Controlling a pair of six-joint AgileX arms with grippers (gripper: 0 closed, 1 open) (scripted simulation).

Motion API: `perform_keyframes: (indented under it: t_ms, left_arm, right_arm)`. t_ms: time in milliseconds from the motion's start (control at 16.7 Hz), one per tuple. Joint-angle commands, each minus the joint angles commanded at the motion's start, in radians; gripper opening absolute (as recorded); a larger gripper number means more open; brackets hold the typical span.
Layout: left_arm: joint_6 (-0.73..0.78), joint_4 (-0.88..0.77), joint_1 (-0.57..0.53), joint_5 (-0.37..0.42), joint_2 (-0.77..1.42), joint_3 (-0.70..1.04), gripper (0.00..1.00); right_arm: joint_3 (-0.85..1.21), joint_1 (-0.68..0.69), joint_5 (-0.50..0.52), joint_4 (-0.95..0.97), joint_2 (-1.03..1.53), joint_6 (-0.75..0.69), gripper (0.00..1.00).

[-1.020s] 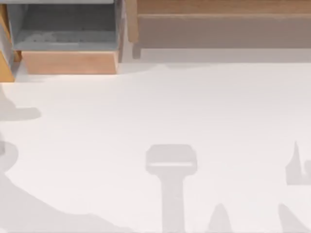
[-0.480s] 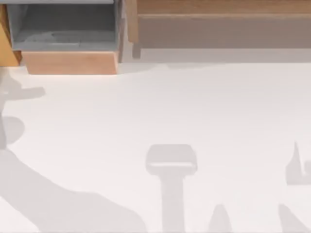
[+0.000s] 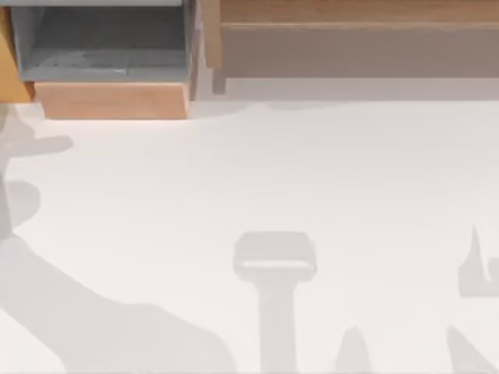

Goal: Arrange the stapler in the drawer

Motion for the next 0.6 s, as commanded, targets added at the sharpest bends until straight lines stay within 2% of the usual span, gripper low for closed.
perform_keyframes:
  t_ms: [600]
  left_arm:
    - [0.0,0.0,0.0,0.0,0.0,0.0,0.9]
  right_arm:
    - [0.0,0.0,0.0,0.0,0.0,0.0,1.0]
